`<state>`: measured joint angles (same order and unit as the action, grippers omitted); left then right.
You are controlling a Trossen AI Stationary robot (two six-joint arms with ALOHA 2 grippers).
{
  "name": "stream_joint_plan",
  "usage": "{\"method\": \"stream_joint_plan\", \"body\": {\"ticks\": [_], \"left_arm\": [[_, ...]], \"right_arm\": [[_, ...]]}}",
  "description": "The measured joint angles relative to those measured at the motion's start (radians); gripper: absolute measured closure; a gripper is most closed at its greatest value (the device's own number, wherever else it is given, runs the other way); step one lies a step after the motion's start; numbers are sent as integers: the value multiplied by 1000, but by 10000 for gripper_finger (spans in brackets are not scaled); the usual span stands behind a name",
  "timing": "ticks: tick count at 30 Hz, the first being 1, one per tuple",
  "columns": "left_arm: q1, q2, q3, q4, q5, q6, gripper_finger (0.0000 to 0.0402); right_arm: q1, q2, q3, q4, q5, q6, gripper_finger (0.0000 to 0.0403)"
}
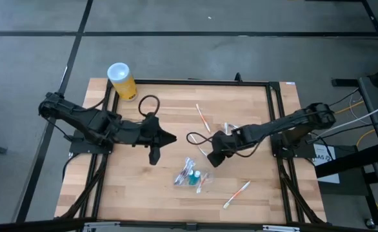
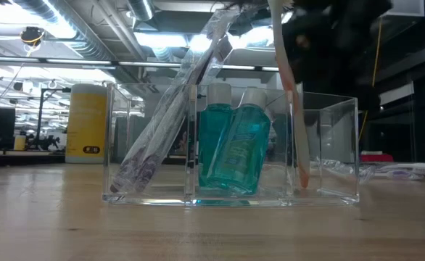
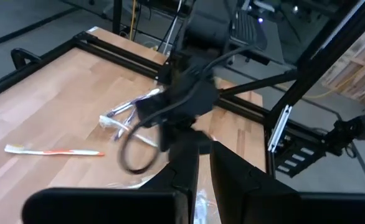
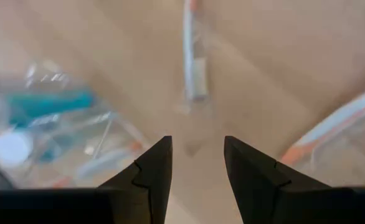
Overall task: Pick & Place toothbrushing station
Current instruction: Put the orange toothbrush into the right section of the transparent organizer
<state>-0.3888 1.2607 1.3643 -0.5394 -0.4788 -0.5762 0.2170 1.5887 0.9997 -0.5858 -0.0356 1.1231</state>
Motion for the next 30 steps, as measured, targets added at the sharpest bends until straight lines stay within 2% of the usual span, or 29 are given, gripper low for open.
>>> {"method": "stream_joint_plan", "body": {"ticks": [6, 11, 23, 30], "left_arm": [[-70, 0, 0, 5, -98, -33, 364], [-109, 0, 0, 45, -156, -28, 366], [-145, 0, 0, 71, -187, -13, 364], [-148, 0, 0, 72, -188, -14, 366]], "right_arm": [[-34, 62, 1, 36, -10, -4, 254], [-45, 121, 1, 68, -60, -13, 254], [-35, 219, 2, 130, -110, -44, 254], [-27, 221, 2, 151, -64, -61, 254]]}}
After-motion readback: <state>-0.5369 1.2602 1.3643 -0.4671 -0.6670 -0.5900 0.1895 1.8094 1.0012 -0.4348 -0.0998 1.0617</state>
